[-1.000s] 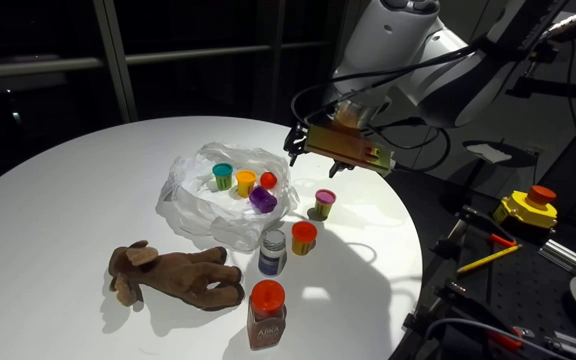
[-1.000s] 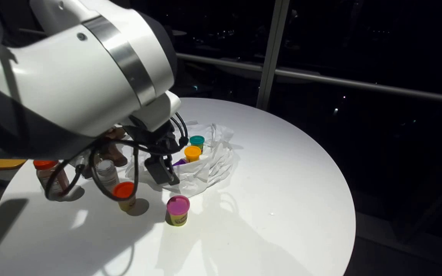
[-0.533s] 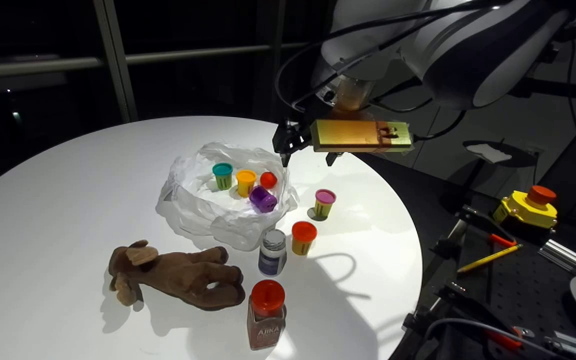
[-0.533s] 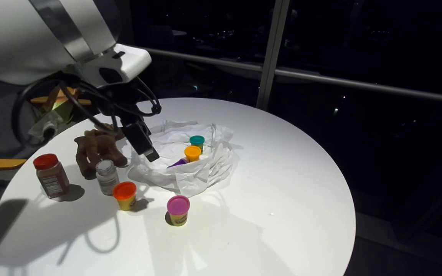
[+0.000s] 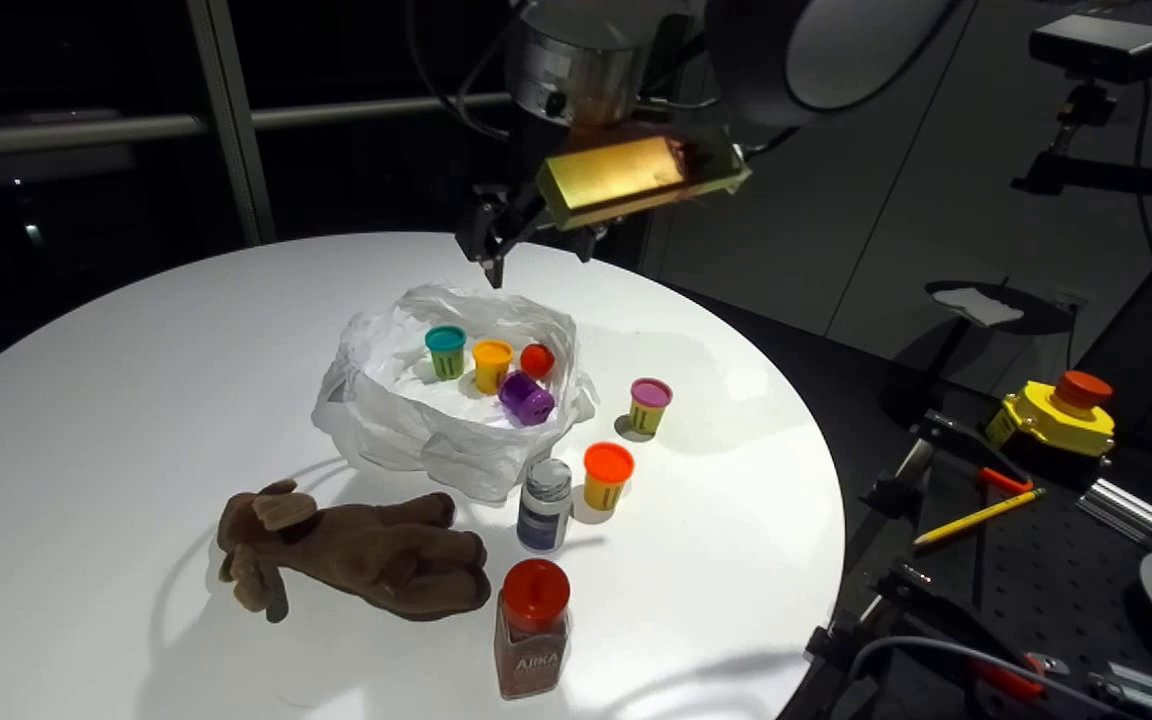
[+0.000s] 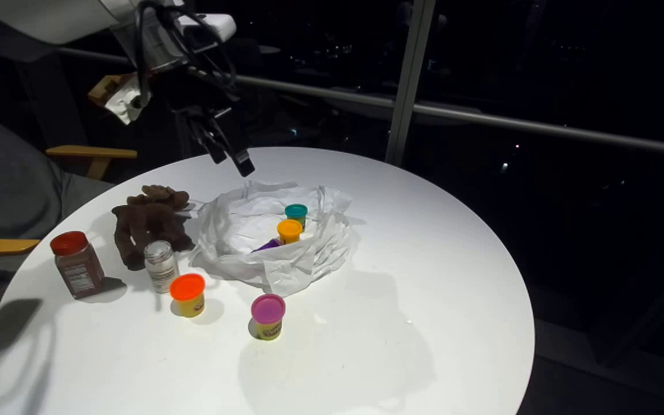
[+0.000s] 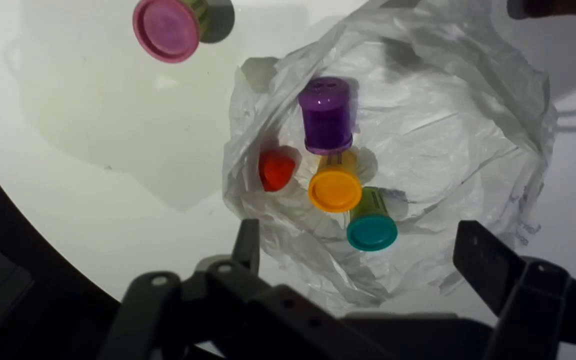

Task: Take everything out of the plastic bag

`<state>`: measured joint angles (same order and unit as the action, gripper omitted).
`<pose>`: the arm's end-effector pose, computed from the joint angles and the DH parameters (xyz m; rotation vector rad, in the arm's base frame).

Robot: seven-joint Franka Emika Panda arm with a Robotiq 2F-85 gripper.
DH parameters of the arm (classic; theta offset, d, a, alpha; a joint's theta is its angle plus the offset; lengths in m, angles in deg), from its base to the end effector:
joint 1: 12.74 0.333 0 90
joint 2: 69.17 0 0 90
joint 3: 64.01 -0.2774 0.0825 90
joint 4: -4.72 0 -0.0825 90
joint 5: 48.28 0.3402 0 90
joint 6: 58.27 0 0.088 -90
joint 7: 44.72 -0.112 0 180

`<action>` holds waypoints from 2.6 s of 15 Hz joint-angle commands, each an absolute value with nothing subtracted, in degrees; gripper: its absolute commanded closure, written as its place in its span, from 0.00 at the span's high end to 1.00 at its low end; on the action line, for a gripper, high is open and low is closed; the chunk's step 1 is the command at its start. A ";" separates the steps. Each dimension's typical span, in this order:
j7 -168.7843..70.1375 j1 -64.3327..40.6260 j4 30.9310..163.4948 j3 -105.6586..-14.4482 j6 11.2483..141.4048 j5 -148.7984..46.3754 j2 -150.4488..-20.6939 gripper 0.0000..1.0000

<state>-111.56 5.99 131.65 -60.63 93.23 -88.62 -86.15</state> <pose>0.5017 0.1536 0.2452 2.8559 -0.4182 0.5059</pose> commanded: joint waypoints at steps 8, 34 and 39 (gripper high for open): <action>-88.93 3.26 106.29 -61.83 92.64 -73.45 -111.14 1.00; -75.54 3.32 78.56 -56.40 82.48 -58.80 -130.79 0.35; -77.95 4.91 83.59 -55.11 83.17 -59.03 -125.52 0.28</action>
